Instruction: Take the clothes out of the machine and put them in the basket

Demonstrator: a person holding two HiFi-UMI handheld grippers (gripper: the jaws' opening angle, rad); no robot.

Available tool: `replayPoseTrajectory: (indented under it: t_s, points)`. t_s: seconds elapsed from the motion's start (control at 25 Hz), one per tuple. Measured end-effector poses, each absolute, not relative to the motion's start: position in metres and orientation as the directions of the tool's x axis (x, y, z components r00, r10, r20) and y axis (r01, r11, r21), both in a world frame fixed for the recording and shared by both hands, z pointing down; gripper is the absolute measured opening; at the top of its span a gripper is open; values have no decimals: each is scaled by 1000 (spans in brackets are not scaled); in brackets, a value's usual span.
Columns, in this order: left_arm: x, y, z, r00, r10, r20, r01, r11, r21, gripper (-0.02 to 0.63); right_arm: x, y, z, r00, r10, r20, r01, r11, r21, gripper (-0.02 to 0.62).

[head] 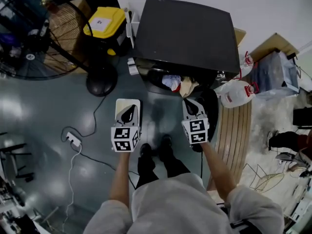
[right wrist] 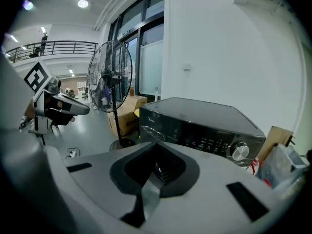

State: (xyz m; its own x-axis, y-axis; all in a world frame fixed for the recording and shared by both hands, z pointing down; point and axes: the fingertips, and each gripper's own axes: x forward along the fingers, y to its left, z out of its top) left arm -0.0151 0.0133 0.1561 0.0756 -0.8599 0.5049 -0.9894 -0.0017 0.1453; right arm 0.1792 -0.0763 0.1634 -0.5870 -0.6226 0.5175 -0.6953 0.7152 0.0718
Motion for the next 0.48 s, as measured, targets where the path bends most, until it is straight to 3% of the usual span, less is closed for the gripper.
replayPoseTrajectory:
  t_s: [0.48]
  points:
    - [-32,9,236,121,-828,547,-982,-21,187,18,167,-77,228,-537,-631,559,-716,692,92,25]
